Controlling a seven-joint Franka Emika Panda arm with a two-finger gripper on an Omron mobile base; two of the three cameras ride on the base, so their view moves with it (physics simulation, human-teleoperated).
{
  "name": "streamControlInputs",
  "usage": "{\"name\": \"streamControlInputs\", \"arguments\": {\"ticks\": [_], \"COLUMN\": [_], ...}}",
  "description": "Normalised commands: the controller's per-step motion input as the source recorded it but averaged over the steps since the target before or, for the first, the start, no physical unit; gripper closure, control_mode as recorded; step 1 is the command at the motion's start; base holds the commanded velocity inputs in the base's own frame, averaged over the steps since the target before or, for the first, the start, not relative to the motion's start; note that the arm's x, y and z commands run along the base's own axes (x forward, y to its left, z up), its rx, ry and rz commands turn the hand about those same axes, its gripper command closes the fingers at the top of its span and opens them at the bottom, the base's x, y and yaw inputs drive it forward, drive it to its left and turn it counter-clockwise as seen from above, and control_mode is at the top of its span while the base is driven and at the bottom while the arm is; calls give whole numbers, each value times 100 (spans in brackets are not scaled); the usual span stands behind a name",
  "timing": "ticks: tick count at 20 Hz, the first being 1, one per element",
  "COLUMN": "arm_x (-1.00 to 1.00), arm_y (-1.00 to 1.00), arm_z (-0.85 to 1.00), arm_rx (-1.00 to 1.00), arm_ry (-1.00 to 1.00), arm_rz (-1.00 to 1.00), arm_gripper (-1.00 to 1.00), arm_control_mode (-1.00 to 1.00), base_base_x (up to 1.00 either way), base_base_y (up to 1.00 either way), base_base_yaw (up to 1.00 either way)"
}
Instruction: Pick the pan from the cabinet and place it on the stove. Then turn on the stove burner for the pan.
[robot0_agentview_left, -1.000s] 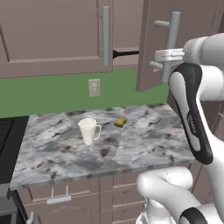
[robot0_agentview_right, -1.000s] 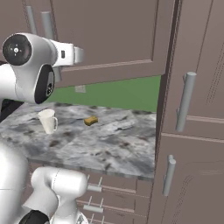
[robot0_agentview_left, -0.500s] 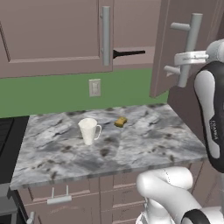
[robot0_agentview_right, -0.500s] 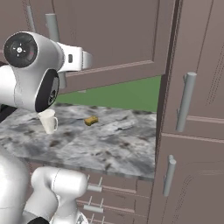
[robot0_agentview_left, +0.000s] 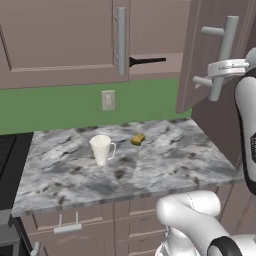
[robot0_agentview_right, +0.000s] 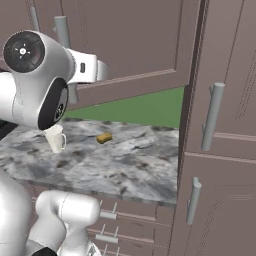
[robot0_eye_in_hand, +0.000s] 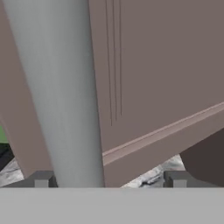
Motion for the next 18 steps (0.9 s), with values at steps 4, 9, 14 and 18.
{"name": "streamControlInputs", "arguments": {"ticks": [4,9,14,18], "arm_x": [-51,-74,-59,-33], "arm_y": [-5,13,74,100], "arm_z": [-3,0,-3,-15], "arm_rx": [0,-5,-14,-24], "arm_ry": [-8,-17,-19,-17], "arm_rz": [4,1,0,-8], "arm_gripper": [-100,-100,-100,-100], "arm_control_mode": [-100,-100,-100,-100], "base_base_x": [0,0,0,0], "base_base_y": [0,0,0,0], "base_base_yaw": [0,0,0,0]}}
